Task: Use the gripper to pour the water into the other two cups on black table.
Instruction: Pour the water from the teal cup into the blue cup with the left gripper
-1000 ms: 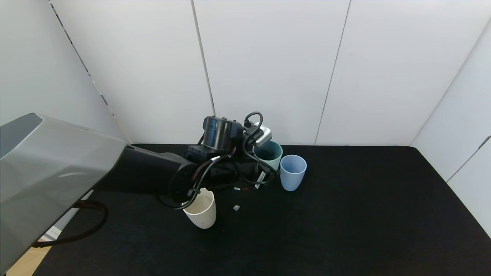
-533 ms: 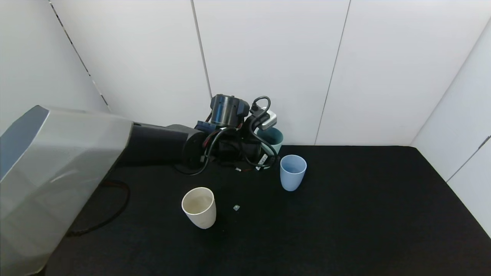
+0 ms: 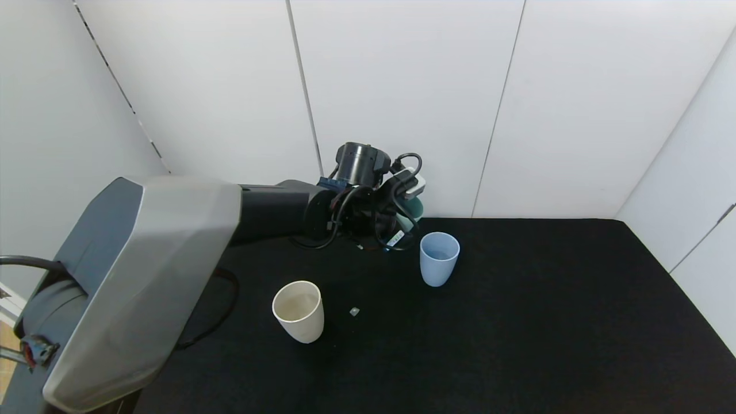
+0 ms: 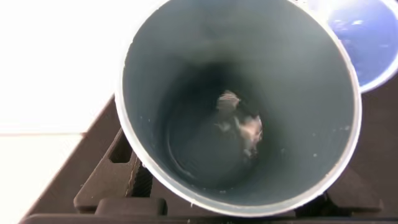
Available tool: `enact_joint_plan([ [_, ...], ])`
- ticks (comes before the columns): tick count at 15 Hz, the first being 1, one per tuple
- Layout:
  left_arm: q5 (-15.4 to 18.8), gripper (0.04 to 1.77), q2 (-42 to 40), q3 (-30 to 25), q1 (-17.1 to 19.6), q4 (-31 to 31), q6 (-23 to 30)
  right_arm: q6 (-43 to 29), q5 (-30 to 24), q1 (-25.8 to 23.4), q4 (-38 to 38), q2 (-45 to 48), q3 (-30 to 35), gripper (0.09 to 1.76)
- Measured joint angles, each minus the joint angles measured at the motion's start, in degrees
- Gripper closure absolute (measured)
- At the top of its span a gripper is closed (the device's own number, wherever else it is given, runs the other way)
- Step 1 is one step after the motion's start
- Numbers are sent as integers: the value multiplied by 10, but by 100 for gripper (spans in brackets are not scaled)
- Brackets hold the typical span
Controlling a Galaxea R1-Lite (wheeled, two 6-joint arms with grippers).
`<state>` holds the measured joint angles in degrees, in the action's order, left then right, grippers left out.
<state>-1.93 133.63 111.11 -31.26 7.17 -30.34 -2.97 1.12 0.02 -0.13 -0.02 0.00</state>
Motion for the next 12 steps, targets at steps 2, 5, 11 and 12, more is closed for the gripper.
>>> enact_joint_plan([
  [2,-20,63,7,7,-3,2,-16,0,0,0,0,0,0,14],
  [5,-44,63,13,9,-7,0,-41,0,0,0,0,0,0,14],
  [11,-106,63,16,10,-21,-2,-86,0,0,0,0,0,0,14],
  [12,-117,63,16,10,-24,-2,-96,0,0,0,0,0,0,14],
])
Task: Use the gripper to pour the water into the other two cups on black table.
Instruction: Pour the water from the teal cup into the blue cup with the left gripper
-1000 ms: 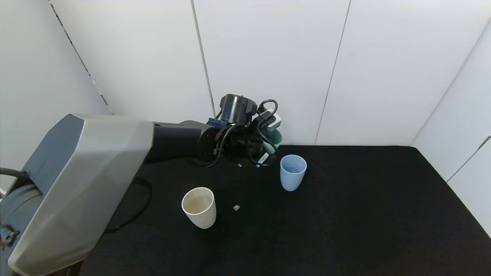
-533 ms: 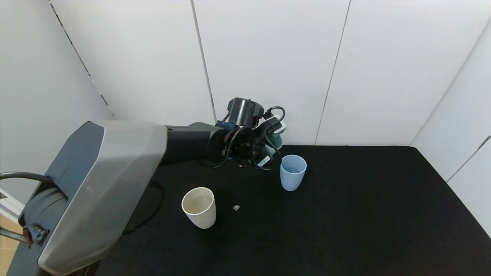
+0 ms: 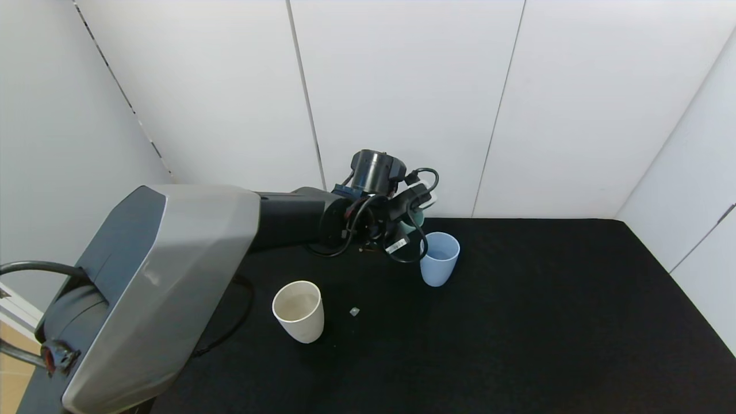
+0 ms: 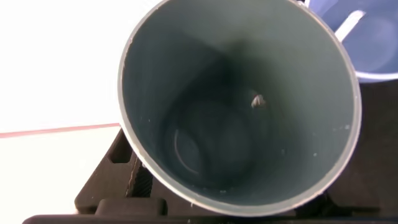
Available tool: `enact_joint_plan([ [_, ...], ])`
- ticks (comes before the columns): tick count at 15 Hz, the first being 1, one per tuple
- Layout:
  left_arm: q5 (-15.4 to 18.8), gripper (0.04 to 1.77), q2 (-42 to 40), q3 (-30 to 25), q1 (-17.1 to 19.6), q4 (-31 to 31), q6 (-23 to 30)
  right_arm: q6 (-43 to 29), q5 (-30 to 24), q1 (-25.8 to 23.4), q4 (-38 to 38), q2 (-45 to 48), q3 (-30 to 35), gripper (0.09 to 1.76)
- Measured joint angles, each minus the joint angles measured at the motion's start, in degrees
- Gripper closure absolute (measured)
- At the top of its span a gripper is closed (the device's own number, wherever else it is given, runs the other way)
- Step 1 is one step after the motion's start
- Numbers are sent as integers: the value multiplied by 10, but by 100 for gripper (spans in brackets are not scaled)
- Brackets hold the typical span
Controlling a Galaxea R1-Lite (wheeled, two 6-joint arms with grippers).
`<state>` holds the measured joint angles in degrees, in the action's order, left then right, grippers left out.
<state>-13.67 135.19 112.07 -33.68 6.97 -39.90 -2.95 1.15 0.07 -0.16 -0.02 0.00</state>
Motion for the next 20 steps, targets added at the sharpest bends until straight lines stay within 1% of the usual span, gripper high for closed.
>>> enact_joint_plan([
  [6,-59,63,-2,0,-16,0,-32,0,0,0,0,0,0,14],
  [10,-109,63,0,0,-31,-1,-48,0,0,0,0,0,0,14],
  [16,-163,64,4,1,-48,-3,-71,0,0,0,0,0,0,14],
  [20,-192,64,5,1,-61,-4,-82,0,0,0,0,0,0,14],
])
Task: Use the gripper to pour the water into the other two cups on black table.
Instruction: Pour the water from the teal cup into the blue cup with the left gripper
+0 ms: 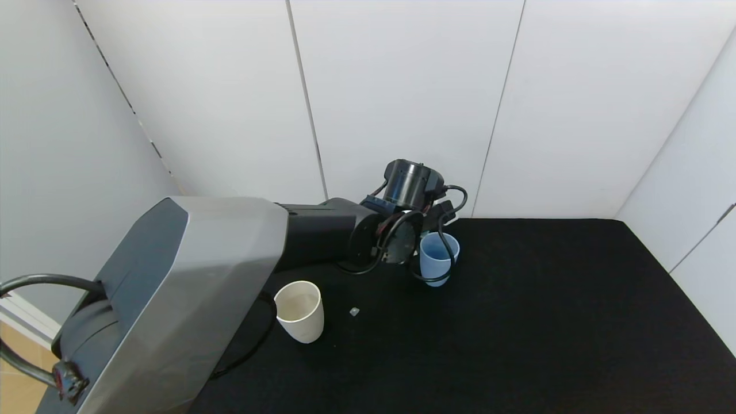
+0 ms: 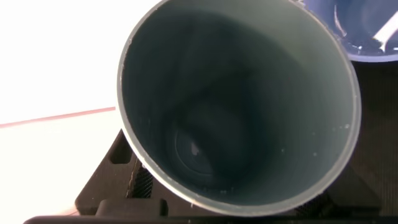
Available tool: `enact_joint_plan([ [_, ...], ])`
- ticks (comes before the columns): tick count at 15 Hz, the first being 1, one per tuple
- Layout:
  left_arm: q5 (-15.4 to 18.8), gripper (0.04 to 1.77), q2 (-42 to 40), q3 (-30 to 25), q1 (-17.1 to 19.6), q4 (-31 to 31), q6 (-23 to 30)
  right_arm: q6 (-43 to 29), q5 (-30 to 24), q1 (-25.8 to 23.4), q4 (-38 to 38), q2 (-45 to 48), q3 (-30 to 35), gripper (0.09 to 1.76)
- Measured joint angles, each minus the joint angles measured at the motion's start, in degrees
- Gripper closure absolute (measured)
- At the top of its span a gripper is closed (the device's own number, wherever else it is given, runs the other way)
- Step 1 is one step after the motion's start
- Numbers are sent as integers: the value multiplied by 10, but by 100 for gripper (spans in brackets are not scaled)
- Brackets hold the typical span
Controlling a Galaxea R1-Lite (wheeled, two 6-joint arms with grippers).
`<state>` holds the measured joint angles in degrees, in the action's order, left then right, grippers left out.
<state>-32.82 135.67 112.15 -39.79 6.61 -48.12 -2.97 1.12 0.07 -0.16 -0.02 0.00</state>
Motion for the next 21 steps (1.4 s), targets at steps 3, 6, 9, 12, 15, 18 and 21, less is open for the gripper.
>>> enact_joint_plan([
  [3,-31,64,4,0,-8,-15,-17,0,0,0,0,0,0,14],
  [6,-56,64,14,0,-12,-63,-57,0,0,0,0,0,0,14],
  [9,-69,64,21,0,-19,-71,-69,0,0,0,0,0,0,14],
  [12,-80,64,25,0,-25,-72,-82,0,0,0,0,0,0,14],
  [15,-95,64,29,0,-28,-73,-100,0,0,0,0,0,0,14],
  [18,-104,64,31,0,-32,-73,-113,0,0,0,0,0,0,14],
  [21,-113,64,32,0,-33,-73,-127,0,0,0,0,0,0,14],
])
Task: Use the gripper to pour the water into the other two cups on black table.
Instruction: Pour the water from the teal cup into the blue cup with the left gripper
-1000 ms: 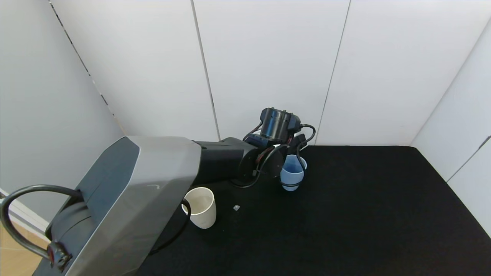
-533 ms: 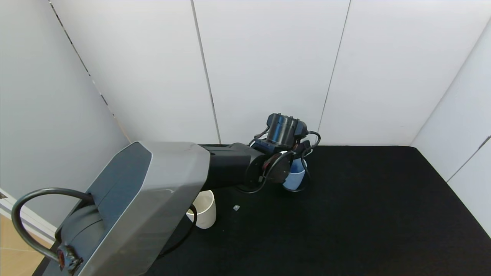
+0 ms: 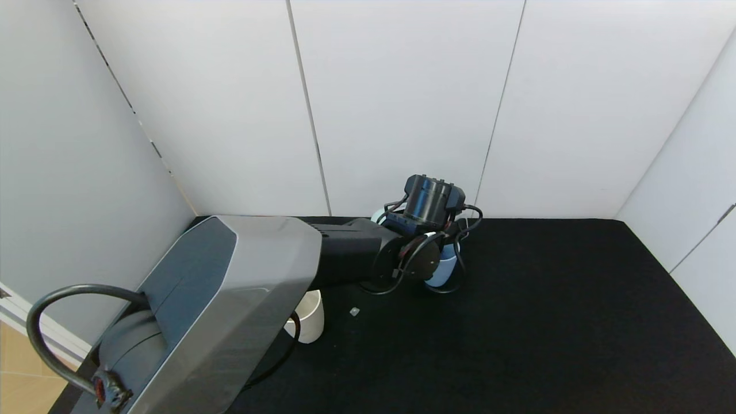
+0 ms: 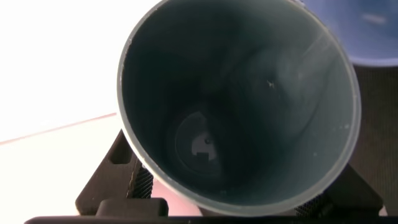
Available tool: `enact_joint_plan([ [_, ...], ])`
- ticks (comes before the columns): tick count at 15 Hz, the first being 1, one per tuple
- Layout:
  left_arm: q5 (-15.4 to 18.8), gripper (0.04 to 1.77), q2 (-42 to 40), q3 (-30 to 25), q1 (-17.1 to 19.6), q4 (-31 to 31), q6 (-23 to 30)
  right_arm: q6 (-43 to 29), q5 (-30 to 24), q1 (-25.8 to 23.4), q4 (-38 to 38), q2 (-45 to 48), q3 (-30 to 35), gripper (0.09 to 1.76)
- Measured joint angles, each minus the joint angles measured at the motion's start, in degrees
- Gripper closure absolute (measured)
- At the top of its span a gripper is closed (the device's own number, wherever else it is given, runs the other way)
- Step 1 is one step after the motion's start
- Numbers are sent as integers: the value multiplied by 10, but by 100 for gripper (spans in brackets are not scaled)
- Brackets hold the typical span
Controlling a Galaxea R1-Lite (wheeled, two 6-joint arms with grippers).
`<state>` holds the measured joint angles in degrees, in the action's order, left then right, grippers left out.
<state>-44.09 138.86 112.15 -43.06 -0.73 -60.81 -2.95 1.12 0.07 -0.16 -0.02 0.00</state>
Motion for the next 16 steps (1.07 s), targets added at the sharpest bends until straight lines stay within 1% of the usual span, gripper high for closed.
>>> enact_joint_plan([
  [2,-12,64,0,0,-3,0,-9,0,0,0,0,0,0,14],
  [6,-17,64,0,0,-7,0,-28,0,0,0,0,0,0,14],
  [9,-35,64,0,0,-7,-1,-49,0,0,0,0,0,0,14],
  [12,-39,64,0,0,-12,-1,-59,0,0,0,0,0,0,14],
  [14,-56,64,0,0,-13,-1,-72,0,0,0,0,0,0,14],
  [16,-59,64,-1,0,-17,-1,-77,0,0,0,0,0,0,14],
])
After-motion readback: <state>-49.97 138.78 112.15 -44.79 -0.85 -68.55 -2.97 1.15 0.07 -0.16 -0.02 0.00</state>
